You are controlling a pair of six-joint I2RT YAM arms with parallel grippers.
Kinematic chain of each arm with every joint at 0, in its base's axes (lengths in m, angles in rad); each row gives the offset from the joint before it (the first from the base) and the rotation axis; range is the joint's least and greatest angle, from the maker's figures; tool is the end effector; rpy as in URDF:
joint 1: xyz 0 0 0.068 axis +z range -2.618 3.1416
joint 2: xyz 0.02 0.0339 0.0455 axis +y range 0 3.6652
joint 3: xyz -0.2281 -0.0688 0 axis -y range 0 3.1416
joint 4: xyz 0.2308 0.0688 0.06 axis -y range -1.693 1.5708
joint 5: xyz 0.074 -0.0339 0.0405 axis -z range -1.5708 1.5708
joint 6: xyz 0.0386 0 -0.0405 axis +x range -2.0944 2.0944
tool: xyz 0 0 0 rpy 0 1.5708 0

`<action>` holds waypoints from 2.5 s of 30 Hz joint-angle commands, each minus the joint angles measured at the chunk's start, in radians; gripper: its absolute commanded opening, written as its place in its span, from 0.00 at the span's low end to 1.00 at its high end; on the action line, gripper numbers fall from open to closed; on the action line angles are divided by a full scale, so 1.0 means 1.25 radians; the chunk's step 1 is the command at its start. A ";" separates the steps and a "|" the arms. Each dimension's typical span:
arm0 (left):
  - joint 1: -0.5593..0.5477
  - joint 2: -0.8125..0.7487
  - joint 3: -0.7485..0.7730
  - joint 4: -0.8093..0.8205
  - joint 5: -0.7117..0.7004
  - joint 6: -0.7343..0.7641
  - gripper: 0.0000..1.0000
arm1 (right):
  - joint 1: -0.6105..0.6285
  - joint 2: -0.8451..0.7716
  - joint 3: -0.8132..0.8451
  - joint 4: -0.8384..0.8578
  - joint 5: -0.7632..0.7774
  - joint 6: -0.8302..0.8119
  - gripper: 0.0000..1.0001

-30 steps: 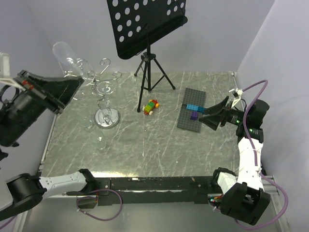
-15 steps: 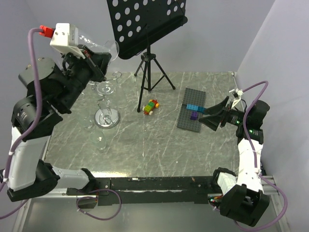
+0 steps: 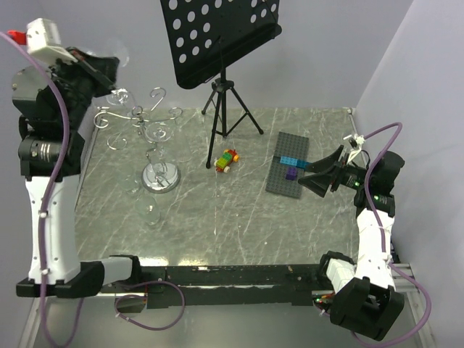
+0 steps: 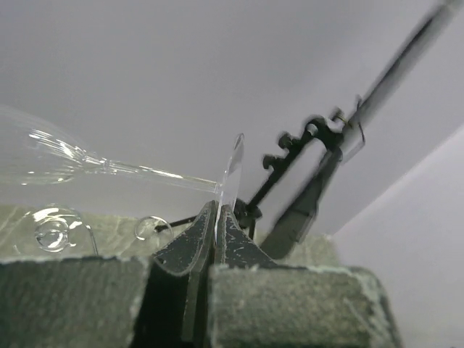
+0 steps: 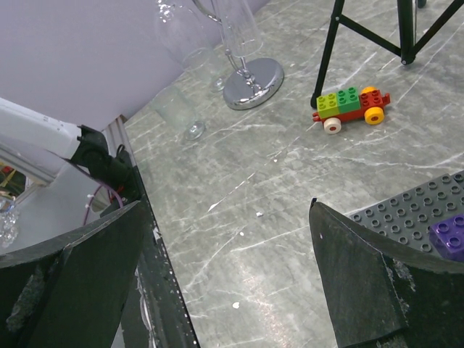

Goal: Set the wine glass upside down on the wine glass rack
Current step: Turn the wine glass upside down at the wine rack.

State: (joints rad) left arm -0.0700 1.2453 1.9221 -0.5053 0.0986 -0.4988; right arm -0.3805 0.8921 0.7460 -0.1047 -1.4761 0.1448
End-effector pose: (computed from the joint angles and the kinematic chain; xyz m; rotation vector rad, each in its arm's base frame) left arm 0.1994 -0.0178 0.5401 -0.2207 1.4044 -0.5403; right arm 0.1898 -0.0346 0.2975 -0.5932 1.6148 1.1412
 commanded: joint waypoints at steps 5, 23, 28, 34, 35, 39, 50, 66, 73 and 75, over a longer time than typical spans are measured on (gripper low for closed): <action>0.234 0.131 -0.048 0.371 0.403 -0.382 0.01 | -0.006 -0.014 -0.003 0.029 -0.234 -0.008 1.00; 0.241 0.240 -0.194 0.547 0.429 -0.694 0.01 | 0.011 -0.022 -0.005 0.031 -0.235 -0.011 1.00; 0.240 0.227 -0.224 0.480 0.395 -0.692 0.01 | 0.015 -0.028 -0.005 0.030 -0.235 -0.014 1.00; 0.228 0.221 -0.288 0.543 0.427 -0.767 0.01 | 0.018 -0.035 -0.007 0.033 -0.235 -0.012 1.00; 0.227 0.220 -0.293 0.547 0.433 -0.773 0.01 | 0.018 -0.035 -0.007 0.035 -0.235 -0.012 1.00; 0.220 0.204 -0.314 0.538 0.433 -0.793 0.01 | 0.017 -0.039 -0.008 0.038 -0.235 -0.009 1.00; 0.193 0.155 -0.325 0.406 0.372 -0.798 0.01 | 0.023 -0.044 -0.008 0.041 -0.235 -0.009 1.00; 0.186 0.139 -0.360 0.312 0.329 -0.791 0.01 | 0.023 -0.051 -0.007 0.038 -0.235 -0.010 1.00; 0.148 0.140 -0.366 0.302 0.309 -0.800 0.01 | 0.023 -0.049 -0.008 0.040 -0.236 -0.012 1.00; 0.138 0.145 -0.369 0.307 0.309 -0.805 0.01 | 0.023 -0.050 -0.008 0.041 -0.235 -0.012 1.00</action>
State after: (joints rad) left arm 0.1291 1.4498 1.4582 -0.0956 0.5167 -1.4261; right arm -0.3573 0.8482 0.7441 -0.1040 -1.4761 0.1410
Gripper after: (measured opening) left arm 0.023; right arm 0.997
